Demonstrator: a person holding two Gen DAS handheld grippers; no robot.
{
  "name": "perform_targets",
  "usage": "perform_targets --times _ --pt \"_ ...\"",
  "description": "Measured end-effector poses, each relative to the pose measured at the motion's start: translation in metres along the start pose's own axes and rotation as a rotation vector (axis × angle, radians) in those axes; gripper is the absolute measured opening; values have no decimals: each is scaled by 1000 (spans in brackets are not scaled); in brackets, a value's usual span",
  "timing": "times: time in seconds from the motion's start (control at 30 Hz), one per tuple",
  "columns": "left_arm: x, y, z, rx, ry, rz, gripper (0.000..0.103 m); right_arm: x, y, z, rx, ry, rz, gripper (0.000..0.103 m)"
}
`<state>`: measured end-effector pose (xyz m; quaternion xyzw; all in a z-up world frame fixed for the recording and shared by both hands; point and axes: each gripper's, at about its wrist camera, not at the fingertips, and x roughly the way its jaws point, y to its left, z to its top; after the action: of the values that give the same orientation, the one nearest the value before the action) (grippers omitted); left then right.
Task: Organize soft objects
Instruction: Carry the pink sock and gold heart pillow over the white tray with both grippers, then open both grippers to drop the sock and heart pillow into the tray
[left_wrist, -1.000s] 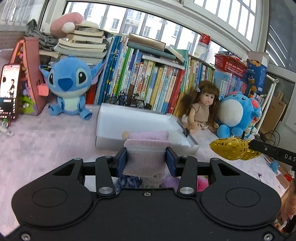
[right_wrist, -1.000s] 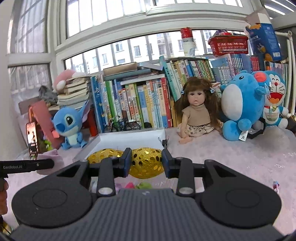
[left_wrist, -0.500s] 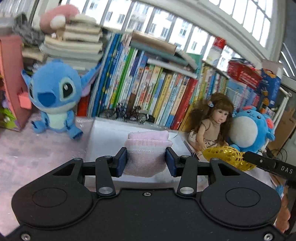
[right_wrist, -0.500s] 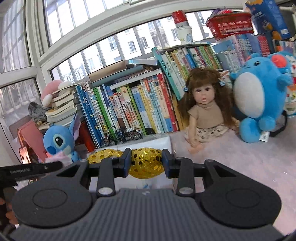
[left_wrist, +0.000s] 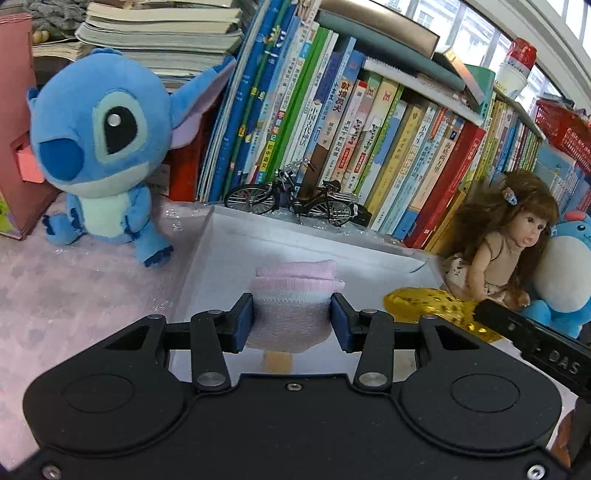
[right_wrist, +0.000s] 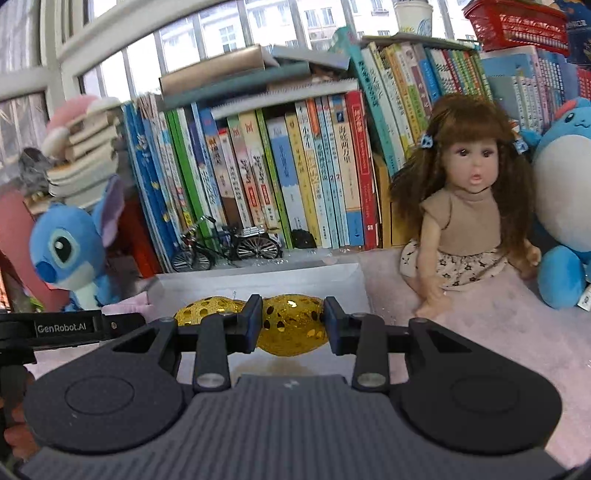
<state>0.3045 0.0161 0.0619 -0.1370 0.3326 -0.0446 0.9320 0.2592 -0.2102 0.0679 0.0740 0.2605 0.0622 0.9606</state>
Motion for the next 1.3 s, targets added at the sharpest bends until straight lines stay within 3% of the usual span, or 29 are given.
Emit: perform_targets --times 0.4,0.9,1.0,1.1,1.17,1.3 --pt "34 -6 -16 48 57 24 43 43 9 -13 -22 84 -37 40" --pt "43 0 -20 45 74 15 43 53 6 -23 -24 113 -42 43" --pt "43 0 -21 48 73 13 44 52 6 -23 -20 109 -38 52" --pt "39 -2 -20 55 64 16 50 48 6 -22 -9 101 -27 55" --pt "33 -4 -20 66 46 20 57 43 5 -21 -7 93 -15 63" --pt "18 -10 -17 101 3 34 71 28 6 -17 -12 71 9 64"
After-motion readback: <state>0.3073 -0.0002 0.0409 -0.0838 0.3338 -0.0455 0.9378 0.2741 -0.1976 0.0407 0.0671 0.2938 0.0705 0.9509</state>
